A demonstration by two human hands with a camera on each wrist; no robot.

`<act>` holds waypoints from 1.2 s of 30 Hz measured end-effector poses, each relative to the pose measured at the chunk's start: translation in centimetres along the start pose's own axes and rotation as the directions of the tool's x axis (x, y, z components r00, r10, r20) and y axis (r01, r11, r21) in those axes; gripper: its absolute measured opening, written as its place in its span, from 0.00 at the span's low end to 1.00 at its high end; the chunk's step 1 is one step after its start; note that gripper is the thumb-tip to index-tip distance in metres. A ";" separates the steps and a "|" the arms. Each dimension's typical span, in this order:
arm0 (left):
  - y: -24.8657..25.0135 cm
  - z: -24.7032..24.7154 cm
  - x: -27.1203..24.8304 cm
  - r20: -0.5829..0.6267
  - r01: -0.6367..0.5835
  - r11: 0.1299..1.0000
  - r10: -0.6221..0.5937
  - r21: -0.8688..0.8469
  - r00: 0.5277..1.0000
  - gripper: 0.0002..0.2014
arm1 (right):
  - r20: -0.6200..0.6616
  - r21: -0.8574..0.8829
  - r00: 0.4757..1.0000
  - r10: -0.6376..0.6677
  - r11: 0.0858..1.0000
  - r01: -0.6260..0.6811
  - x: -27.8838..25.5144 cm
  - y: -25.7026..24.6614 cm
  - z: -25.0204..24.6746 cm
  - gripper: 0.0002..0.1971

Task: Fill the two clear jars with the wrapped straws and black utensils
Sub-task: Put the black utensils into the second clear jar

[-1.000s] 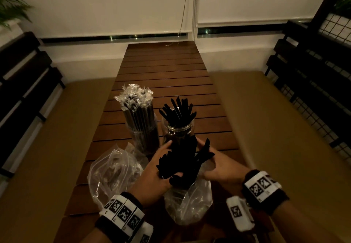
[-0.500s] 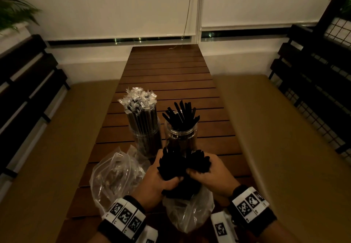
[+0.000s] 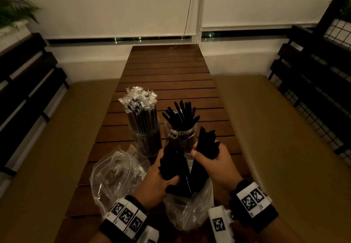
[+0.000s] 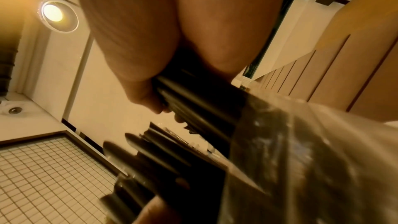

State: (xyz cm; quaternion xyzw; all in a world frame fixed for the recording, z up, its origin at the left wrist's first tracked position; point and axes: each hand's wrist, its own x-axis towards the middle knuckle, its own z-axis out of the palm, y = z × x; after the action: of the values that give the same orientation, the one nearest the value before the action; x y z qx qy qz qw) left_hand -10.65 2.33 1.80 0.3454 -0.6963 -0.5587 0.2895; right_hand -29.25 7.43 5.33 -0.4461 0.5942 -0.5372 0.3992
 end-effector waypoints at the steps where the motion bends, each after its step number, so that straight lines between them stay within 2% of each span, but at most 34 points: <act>1: 0.0 0.0 -0.1 -0.002 0.011 1.000 -0.011 -0.001 1.000 0.20 | -0.025 0.006 1.000 0.010 1.000 -0.010 0.1 -0.5 -0.2 0.05; 3: -0.2 0.0 -0.2 -0.005 0.026 0.999 -0.026 0.030 1.000 0.19 | -0.075 0.032 0.997 0.026 0.999 -0.023 0.5 -1.9 -0.7 0.05; 6: -0.4 0.2 -0.4 -0.085 0.088 0.996 -0.089 -0.012 0.992 0.32 | -0.158 0.143 0.987 0.042 0.990 -0.019 1.7 -4.8 -2.0 0.07; 8: -0.5 0.3 -0.4 -0.097 0.114 0.993 -0.116 -0.030 0.989 0.35 | -0.168 0.199 0.986 -0.007 0.979 0.041 2.8 -7.0 -3.0 0.09; 11: -0.6 0.4 -0.5 -0.093 0.096 0.995 -0.097 -0.010 0.991 0.35 | -0.194 0.284 0.977 -0.088 0.948 0.142 4.8 -10.3 -4.3 0.16; 13: -0.6 0.3 -0.4 -0.095 0.079 0.997 -0.080 -0.012 0.992 0.33 | -0.203 0.286 0.966 -0.160 0.934 0.215 6.3 -12.3 -4.7 0.12; 15: -0.2 0.2 -0.4 -0.054 0.049 0.998 -0.048 0.030 0.997 0.27 | -0.221 0.305 0.954 -0.204 0.915 0.266 8.0 -13.6 -4.4 0.10; 17: 0.1 0.1 -0.3 0.003 0.006 0.997 -0.006 0.074 1.000 0.20 | -0.246 0.318 0.948 -0.200 0.907 0.274 9.9 -13.6 -3.4 0.15; 19: 0.3 0.1 -0.1 0.003 0.008 0.999 -0.008 0.035 1.000 0.20 | -0.250 0.313 0.953 -0.171 0.917 0.247 11.4 -13.1 -2.1 0.21; 20: 0.4 0.1 -0.1 0.001 0.011 1.000 -0.011 0.010 1.000 0.21 | -0.240 0.295 0.957 -0.161 0.928 0.230 12.0 -12.7 -1.4 0.22; 24: 0.4 0.1 -0.1 0.007 0.024 1.000 -0.024 0.003 1.000 0.25 | -0.172 0.199 0.970 -0.175 0.958 0.208 13.3 -10.9 0.4 0.06; 27: 0.3 0.2 -0.1 -0.006 0.010 1.000 -0.010 0.001 1.000 0.23 | -0.196 0.216 0.964 -0.180 0.951 0.222 13.6 -10.9 0.5 0.06; 31: 0.6 0.2 -0.1 -0.008 0.019 0.999 -0.020 -0.049 1.000 0.21 | -0.268 0.249 0.937 -0.224 0.923 0.292 13.9 -11.6 -0.3 0.12; 33: 0.7 0.3 -0.1 -0.004 0.018 0.998 -0.019 -0.063 1.000 0.21 | -0.258 0.198 0.934 -0.247 0.933 0.301 13.8 -11.4 -0.3 0.12; 36: 0.4 0.3 -0.1 -0.017 0.031 0.996 -0.033 -0.079 0.999 0.21 | -0.180 0.100 0.948 -0.261 0.954 0.282 13.5 -10.1 0.3 0.06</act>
State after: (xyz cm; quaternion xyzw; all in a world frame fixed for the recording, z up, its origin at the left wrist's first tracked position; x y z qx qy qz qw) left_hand -10.95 2.64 2.15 0.3498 -0.6655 -0.5871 0.3002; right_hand -31.75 -5.87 15.40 -0.4520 0.5235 -0.6580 0.2977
